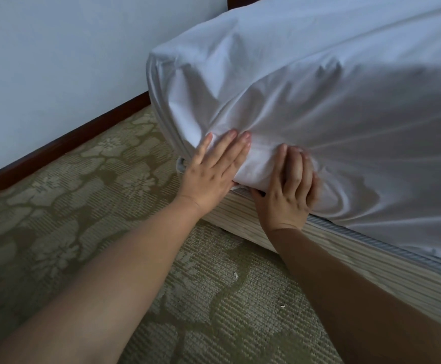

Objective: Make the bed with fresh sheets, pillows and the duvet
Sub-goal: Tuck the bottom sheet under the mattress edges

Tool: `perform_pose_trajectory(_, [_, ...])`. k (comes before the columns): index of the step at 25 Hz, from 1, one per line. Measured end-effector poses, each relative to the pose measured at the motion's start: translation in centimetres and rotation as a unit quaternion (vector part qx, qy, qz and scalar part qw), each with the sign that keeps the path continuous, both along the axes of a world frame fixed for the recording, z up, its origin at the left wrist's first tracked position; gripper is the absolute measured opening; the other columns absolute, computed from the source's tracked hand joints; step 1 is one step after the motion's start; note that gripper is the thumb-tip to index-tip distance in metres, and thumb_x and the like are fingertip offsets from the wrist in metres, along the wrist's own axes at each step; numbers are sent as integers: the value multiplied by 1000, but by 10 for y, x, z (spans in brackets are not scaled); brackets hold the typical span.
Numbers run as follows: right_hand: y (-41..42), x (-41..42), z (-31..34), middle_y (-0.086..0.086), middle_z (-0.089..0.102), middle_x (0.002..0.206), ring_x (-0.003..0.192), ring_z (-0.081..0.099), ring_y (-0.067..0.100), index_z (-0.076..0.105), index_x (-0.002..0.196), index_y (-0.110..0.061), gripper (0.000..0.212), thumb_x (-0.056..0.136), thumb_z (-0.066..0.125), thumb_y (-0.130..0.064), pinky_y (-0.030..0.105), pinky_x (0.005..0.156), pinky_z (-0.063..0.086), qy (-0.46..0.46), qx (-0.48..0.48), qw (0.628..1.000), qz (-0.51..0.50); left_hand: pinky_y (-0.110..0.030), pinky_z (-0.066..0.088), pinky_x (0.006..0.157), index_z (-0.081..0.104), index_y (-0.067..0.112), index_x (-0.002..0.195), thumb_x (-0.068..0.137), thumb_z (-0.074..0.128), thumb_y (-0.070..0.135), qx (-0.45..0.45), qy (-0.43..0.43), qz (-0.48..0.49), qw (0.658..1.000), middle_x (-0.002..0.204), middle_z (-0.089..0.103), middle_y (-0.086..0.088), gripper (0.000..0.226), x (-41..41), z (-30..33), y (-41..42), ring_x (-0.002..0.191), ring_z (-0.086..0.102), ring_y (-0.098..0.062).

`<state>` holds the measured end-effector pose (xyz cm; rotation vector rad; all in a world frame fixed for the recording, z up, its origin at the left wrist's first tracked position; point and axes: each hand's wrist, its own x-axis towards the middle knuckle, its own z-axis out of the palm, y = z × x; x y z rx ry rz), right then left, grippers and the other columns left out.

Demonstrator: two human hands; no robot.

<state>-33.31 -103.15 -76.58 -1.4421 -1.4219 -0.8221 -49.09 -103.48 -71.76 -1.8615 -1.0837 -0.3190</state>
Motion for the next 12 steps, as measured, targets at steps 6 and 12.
perform_pose_trajectory(6, [6, -14, -10, 0, 27, 146, 146, -5, 10, 6, 153, -17, 119, 63, 82, -36, 30, 117, 3, 23, -3, 1000, -20, -53, 12, 116, -4, 3, 151, 77, 64, 18, 69, -10, -46, 996, 158, -20, -6, 102, -5, -8, 24, 146, -11, -25])
perform_pose_trajectory(12, [-7, -9, -2, 7, 30, 145, 138, 15, 20, 26, 149, -14, 99, 64, 75, -26, 33, 115, 7, -13, -2, 1000, 28, -61, 28, 106, 7, 3, 151, 81, 55, 10, 102, -20, -68, 992, 148, 11, -7, 85, 6, -8, 21, 146, -4, -29])
